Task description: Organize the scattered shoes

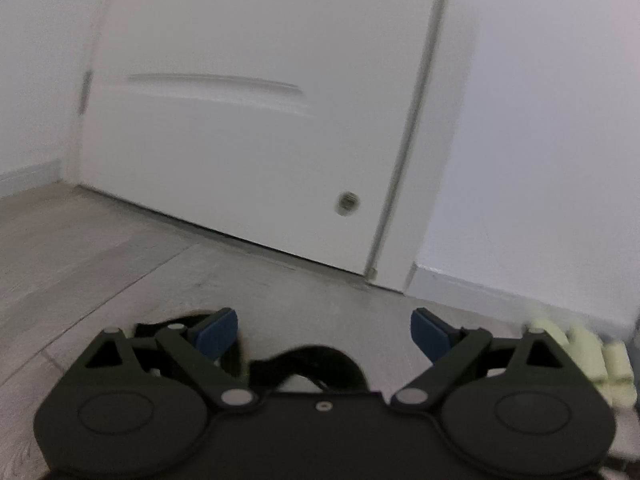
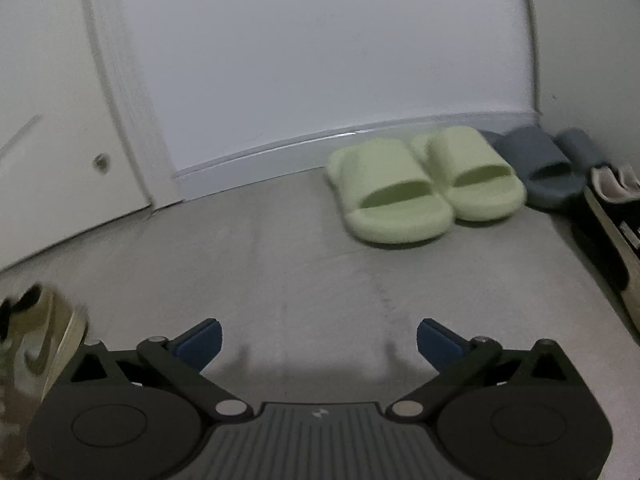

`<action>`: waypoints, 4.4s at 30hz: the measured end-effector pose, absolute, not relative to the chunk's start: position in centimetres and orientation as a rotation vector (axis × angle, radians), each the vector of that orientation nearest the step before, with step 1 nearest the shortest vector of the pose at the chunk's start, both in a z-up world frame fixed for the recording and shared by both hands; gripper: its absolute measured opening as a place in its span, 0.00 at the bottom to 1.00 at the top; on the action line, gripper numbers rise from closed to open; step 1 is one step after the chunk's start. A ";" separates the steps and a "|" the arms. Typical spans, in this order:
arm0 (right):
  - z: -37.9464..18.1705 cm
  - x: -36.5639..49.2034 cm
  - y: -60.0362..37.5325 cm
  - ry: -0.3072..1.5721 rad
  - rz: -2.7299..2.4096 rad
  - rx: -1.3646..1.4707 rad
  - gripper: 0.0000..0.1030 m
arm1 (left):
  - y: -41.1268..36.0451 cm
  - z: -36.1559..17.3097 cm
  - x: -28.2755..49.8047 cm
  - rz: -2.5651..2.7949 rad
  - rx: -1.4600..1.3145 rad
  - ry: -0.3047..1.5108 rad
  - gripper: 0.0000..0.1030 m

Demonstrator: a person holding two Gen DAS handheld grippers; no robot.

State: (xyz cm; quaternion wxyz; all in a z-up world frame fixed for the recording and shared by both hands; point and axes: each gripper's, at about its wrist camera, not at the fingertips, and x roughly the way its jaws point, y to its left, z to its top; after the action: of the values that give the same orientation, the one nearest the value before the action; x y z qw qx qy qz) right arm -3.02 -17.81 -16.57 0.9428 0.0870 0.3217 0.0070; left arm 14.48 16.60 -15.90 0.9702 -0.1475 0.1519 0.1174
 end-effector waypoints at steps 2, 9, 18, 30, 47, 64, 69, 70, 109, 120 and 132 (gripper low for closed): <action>-16.6 -3.3 -16.5 0.664 0.031 0.152 1.00 | 17.5 -15.4 13.8 0.277 -0.329 0.284 0.92; -16.1 -3.8 -11.6 0.669 0.166 0.079 1.00 | 20.5 -14.2 11.3 0.485 -0.390 0.214 0.92; -13.1 -1.0 -2.3 0.704 0.484 0.193 0.98 | 24.7 -14.3 8.8 0.568 -0.508 0.198 0.92; -10.3 9.1 9.0 0.941 0.535 0.281 0.97 | 29.3 -16.5 8.2 0.694 -0.623 0.309 0.92; -13.5 14.2 17.4 1.169 0.399 0.066 0.99 | 31.2 -18.5 8.7 0.724 -0.702 0.411 0.92; -15.6 12.6 19.2 0.999 0.305 -0.025 0.85 | 31.8 -19.0 7.9 0.771 -0.762 0.412 0.92; -15.4 11.1 18.1 0.898 0.246 0.028 0.79 | 31.9 -18.9 7.6 0.783 -0.765 0.393 0.92; -15.3 10.6 17.8 0.862 0.234 0.037 0.78 | 31.8 -18.8 7.7 0.783 -0.755 0.383 0.92; -14.8 17.3 17.3 1.155 0.362 -0.130 0.72 | 31.0 -19.2 9.8 0.733 -0.667 0.442 0.92; -16.1 17.0 18.7 1.029 0.317 -0.125 0.57 | 30.9 -19.4 10.0 0.729 -0.651 0.438 0.92; -13.6 10.9 14.9 0.649 0.197 0.026 0.47 | 29.8 -18.4 9.6 0.752 -0.566 0.325 0.92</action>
State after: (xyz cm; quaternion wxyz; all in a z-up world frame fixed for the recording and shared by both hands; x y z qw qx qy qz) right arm 10.87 14.89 -13.56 0.9430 0.0126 0.3181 0.0967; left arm 9.62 29.76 -18.37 0.8785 -0.2716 0.1557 0.3608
